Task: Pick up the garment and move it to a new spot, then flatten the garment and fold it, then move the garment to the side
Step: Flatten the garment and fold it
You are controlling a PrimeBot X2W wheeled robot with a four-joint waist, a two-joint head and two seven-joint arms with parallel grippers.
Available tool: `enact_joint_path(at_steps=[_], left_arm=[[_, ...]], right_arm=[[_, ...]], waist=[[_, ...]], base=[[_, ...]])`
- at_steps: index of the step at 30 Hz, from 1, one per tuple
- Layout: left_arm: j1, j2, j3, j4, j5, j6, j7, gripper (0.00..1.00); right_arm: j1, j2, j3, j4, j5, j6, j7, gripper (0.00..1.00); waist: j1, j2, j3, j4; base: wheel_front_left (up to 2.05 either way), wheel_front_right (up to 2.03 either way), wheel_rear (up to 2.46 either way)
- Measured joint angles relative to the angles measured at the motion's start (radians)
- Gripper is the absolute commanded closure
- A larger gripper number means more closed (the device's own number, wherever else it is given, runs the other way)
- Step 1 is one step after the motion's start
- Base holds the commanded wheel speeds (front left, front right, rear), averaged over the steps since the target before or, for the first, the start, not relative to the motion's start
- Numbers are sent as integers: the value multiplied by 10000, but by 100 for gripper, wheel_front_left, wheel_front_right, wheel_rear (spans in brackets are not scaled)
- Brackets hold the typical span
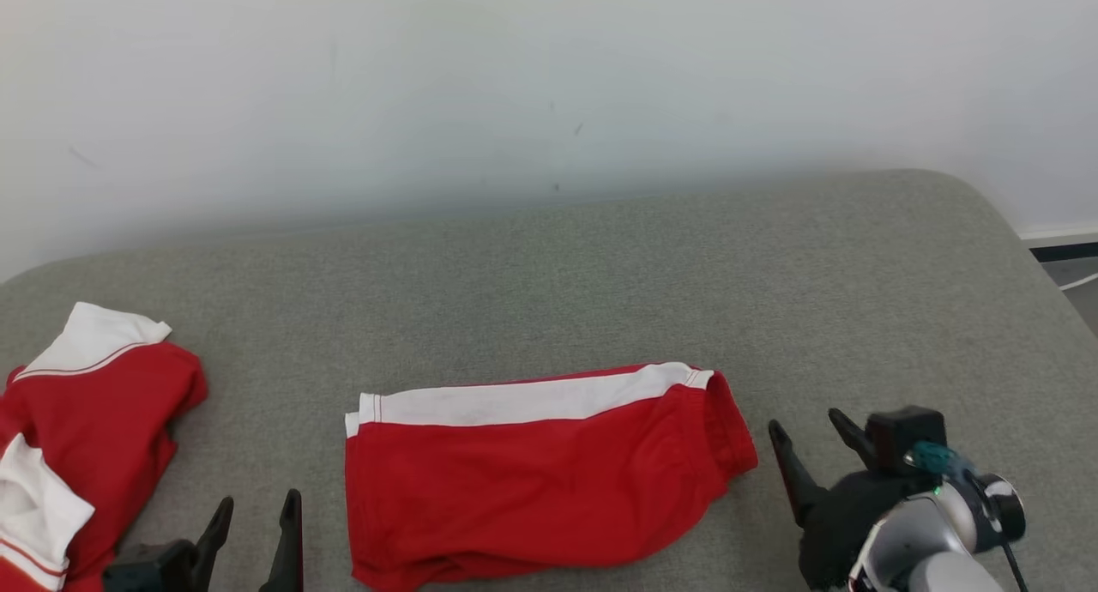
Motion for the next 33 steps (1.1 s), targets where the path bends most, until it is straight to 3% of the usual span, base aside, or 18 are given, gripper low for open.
enact_joint_path(at_steps=[13, 26, 33], left_arm=[[-186, -6, -213, 88, 65, -17, 138, 0], [-194, -17, -320, 90, 65, -54, 276, 0], [-282, -79, -418, 84, 73, -109, 301, 0]], right_arm=[[-1034, 140, 727, 999, -562, -79, 1655, 0], [-1503, 146, 917, 1653, -694, -127, 2345, 0], [-1644, -81, 894, 1755, -1091, -385, 2516, 0]], waist=[[0, 0, 163, 598], [0, 0, 331, 890], [0, 1, 530, 1029]], base=[[0, 0, 0], [0, 0, 0], [0, 0, 0]])
